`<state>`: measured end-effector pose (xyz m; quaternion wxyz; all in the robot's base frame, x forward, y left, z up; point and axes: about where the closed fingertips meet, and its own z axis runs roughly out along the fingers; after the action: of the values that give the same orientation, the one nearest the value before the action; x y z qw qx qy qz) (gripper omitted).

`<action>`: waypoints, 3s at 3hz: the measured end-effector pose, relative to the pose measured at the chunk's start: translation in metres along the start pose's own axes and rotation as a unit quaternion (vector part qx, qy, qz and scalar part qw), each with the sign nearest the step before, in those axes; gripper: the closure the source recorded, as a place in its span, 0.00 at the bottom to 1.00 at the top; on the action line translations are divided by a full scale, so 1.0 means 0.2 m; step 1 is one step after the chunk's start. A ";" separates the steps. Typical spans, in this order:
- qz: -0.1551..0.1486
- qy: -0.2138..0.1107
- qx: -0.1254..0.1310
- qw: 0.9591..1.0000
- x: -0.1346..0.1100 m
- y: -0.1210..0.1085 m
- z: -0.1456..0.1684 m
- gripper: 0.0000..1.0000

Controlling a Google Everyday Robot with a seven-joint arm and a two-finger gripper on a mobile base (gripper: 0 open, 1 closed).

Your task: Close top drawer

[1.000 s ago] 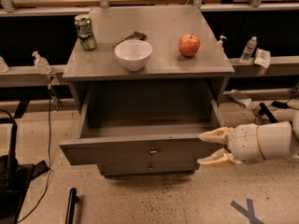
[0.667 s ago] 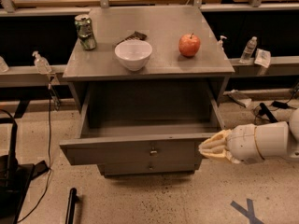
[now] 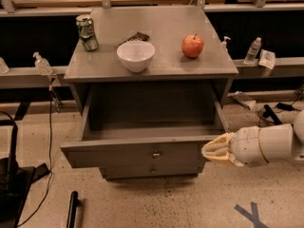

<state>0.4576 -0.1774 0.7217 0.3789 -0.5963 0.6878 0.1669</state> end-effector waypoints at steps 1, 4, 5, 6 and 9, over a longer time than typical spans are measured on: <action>0.000 0.000 0.000 1.000 0.00 0.00 0.00 1.00; -0.023 0.048 0.016 0.998 0.25 0.03 0.27 1.00; -0.022 0.059 0.014 0.998 0.32 0.00 0.34 1.00; -0.017 0.060 0.023 0.998 0.38 -0.08 0.38 1.00; -0.007 0.044 0.076 0.996 0.39 -0.47 0.44 1.00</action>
Offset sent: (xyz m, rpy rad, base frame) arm -0.0004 0.0083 -0.0421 -0.1149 -0.0554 -0.0026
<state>0.5751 -0.1938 0.6283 0.3936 -0.5773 0.7104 0.0848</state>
